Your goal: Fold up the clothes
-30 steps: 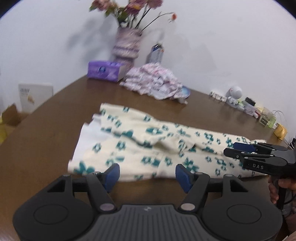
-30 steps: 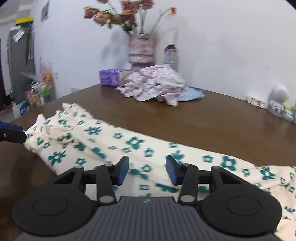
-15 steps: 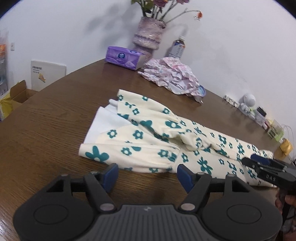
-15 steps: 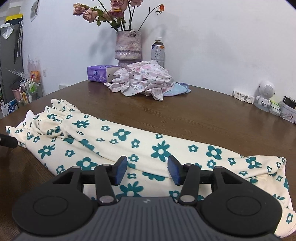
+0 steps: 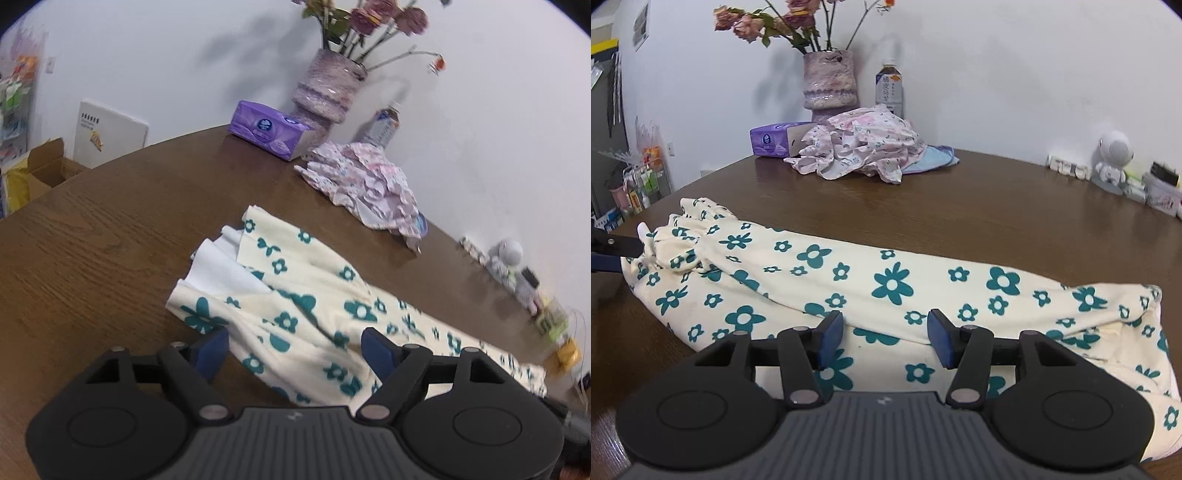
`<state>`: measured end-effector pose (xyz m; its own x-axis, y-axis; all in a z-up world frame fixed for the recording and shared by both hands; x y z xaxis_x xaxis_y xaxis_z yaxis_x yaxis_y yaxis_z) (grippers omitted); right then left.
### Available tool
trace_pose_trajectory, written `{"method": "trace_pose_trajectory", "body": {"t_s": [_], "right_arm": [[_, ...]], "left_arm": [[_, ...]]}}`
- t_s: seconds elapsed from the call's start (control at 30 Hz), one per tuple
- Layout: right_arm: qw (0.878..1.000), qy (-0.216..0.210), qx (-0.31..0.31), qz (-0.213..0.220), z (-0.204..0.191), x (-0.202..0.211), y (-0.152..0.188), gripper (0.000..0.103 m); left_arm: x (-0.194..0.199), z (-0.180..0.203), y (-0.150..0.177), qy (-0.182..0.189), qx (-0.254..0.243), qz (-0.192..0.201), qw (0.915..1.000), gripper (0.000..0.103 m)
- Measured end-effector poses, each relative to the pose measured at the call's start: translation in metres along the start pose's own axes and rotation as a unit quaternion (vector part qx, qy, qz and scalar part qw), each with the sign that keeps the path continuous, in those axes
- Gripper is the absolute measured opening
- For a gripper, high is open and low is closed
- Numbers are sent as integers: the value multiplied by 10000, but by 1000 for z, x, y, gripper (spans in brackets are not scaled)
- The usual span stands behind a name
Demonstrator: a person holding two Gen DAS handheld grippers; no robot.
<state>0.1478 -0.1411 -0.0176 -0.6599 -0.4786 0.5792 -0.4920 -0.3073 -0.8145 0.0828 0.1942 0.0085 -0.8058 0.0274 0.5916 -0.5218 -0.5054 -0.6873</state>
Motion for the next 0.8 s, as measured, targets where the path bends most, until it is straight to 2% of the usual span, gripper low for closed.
{"method": "trace_pose_trajectory", "body": {"t_s": [0.33, 0.57, 0.8], "right_arm": [[9999, 70, 105, 28, 1, 5, 2, 54], [9983, 226, -517, 135, 42, 14, 5, 53], [9989, 247, -408, 17, 43, 14, 10, 54]], "left_arm": [[-20, 7, -12, 79, 184, -42, 9998, 79], [-31, 4, -21, 206, 252, -15, 9995, 77], [-44, 13, -27, -354, -28, 201, 9992, 76]]}}
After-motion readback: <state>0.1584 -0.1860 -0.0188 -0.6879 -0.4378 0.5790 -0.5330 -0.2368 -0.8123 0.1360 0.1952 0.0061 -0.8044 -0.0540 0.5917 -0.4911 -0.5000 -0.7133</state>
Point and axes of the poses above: each gripper's, at about its wrist camera, not at the fingertips, and x roughly against the way its jaws point, z to its right, y to its underside, the point moved 3 cm from there along -x, roughly the way its jaws point
